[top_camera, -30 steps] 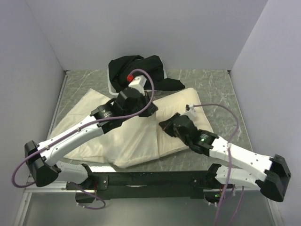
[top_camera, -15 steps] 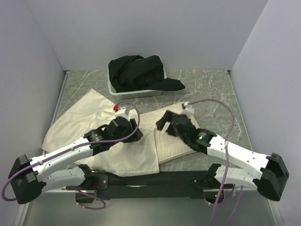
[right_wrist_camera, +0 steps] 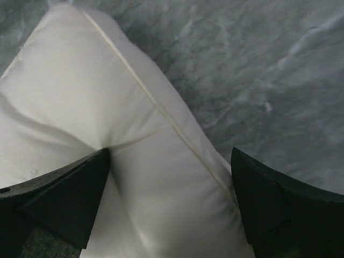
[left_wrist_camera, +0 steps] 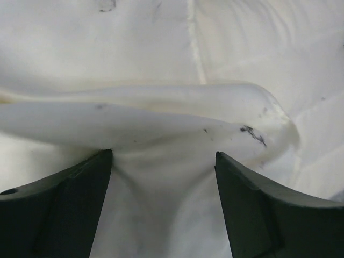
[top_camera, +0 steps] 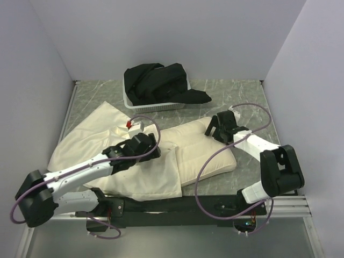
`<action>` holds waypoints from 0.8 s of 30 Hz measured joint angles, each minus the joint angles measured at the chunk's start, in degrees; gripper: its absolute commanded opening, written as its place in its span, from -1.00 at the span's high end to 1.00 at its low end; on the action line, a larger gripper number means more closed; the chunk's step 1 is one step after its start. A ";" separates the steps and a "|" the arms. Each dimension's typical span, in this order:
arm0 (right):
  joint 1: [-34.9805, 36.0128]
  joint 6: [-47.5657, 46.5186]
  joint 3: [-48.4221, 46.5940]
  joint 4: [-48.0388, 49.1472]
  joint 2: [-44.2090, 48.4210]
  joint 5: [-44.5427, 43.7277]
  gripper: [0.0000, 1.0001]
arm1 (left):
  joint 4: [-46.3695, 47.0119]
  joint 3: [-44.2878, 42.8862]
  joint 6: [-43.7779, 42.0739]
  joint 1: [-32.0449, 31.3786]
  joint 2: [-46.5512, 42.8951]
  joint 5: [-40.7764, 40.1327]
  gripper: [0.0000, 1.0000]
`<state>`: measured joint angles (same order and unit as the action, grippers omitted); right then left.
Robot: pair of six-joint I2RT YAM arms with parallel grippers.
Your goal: Put the pillow into the pillowcase
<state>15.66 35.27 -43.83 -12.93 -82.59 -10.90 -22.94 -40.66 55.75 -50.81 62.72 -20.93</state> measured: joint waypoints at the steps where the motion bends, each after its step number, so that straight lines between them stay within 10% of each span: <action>1: -0.02 -0.07 0.28 1.42 -1.11 1.22 -0.85 | 0.81 0.02 0.02 0.70 1.75 0.13 -0.42; 8: 2.69 3.50 10.32 11.39 9.22 9.51 1.00 | 4.46 -2.36 -2.69 8.72 12.11 2.01 0.96; 13: 13.55 8.44 14.10 7.50 22.62 9.73 1.00 | 2.45 -10.78 -6.34 10.93 17.33 2.05 0.98; 18: 19.52 15.17 21.55 4.24 43.08 8.07 1.00 | 0.28 -14.99 -8.70 10.73 15.91 4.31 0.50; 24: 20.76 19.89 29.55 3.93 51.23 7.21 1.00 | -4.37 -15.26 -13.31 8.50 5.99 5.18 -0.68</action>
<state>36.42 55.16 -14.28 -8.99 -31.35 -3.68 -27.31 -55.92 42.44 -42.30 68.71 -15.75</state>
